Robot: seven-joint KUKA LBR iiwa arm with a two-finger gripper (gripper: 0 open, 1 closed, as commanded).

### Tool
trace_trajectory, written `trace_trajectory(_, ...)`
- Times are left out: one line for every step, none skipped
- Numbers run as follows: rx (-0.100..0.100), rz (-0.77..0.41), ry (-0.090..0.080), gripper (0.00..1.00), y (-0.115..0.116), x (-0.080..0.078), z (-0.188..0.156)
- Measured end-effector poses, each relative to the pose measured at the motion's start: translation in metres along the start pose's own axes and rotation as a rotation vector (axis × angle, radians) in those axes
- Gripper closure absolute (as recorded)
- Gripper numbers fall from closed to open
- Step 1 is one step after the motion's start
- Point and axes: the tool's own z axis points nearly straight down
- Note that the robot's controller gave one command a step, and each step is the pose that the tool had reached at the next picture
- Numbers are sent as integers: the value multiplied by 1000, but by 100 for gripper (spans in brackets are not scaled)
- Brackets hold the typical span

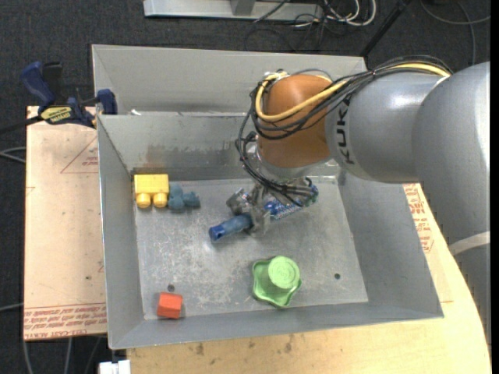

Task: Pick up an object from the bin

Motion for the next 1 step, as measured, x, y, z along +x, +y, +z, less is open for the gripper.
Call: trace_trajectory(4,-94,-6,100,-1,-37,-146)
